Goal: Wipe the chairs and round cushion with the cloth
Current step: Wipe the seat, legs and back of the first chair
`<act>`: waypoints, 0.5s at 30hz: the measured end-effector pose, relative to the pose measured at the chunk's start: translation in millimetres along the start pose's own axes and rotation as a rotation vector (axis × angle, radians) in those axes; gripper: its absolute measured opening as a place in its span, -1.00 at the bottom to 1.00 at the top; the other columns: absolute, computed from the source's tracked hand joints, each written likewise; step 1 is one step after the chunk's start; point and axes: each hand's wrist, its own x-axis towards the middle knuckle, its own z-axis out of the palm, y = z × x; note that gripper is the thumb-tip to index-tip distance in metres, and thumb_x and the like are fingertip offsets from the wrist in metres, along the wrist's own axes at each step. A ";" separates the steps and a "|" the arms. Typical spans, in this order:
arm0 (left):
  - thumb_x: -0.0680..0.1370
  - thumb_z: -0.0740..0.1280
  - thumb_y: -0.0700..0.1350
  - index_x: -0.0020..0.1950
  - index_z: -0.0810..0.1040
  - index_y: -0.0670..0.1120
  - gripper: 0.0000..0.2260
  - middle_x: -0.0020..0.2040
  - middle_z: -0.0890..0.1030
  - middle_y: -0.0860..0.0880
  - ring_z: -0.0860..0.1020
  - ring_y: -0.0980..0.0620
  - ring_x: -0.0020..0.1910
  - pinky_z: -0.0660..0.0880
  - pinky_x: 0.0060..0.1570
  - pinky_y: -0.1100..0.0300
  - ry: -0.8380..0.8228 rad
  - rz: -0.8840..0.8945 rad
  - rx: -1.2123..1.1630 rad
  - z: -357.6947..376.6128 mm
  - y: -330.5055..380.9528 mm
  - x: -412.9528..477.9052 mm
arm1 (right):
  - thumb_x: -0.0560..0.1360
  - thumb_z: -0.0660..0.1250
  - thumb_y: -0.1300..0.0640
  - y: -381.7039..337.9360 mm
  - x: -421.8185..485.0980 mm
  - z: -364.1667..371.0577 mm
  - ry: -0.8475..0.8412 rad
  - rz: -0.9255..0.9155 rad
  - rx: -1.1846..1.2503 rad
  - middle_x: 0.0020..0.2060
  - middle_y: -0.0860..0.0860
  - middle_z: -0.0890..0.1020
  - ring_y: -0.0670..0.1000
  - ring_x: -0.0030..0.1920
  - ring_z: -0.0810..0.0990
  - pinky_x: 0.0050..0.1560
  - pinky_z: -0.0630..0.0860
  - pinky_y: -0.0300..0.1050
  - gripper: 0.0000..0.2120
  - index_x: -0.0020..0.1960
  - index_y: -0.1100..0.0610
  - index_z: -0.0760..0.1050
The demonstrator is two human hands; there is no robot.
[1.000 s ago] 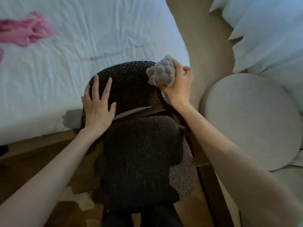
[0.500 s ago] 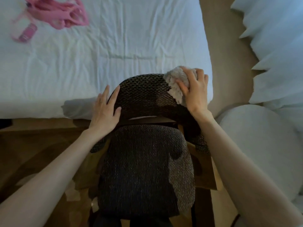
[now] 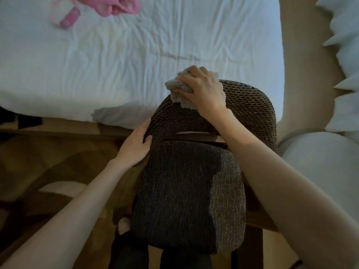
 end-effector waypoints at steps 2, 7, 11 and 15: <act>0.65 0.14 -0.11 0.57 0.04 0.00 -0.49 0.53 0.21 0.01 0.19 0.04 0.49 0.20 0.41 0.17 -0.054 -0.064 0.000 0.8 -18.8 -14.1 | 0.56 0.26 -0.07 -15.4 4.5 12.2 -0.029 -0.019 0.007 0.15 0.06 0.55 0.10 0.13 0.47 0.14 0.27 -0.09 -0.66 0.18 0.13 0.58; 0.64 0.19 -0.10 0.57 0.03 0.06 -0.45 0.53 0.20 0.05 0.22 0.04 0.48 0.27 0.39 0.13 -0.098 -0.140 -0.006 8.9 -59.1 -59.0 | 0.55 0.29 -0.01 -57.8 -8.9 52.1 -0.097 -0.031 0.050 0.12 0.11 0.56 0.13 0.17 0.46 0.19 0.32 -0.05 -0.69 0.12 0.20 0.59; 0.61 0.24 -0.07 0.57 -0.02 0.10 -0.39 0.52 0.20 0.07 0.23 0.07 0.47 0.25 0.39 0.14 -0.080 -0.150 -0.093 21.4 -85.9 -97.6 | 0.56 0.30 0.09 -96.3 -38.6 98.7 -0.276 -0.063 0.142 0.19 0.15 0.54 0.16 0.23 0.45 0.21 0.34 -0.03 -0.71 0.19 0.22 0.57; 0.58 0.25 0.08 0.56 0.05 0.10 -0.39 0.48 0.29 0.10 0.29 0.12 0.43 0.24 0.34 0.23 -0.010 -0.175 -0.181 37.8 -110.0 -130.3 | 0.56 0.32 0.14 -133.2 -66.4 136.8 -0.291 0.016 0.297 0.18 0.17 0.55 0.16 0.21 0.47 0.19 0.35 -0.09 -0.74 0.18 0.25 0.57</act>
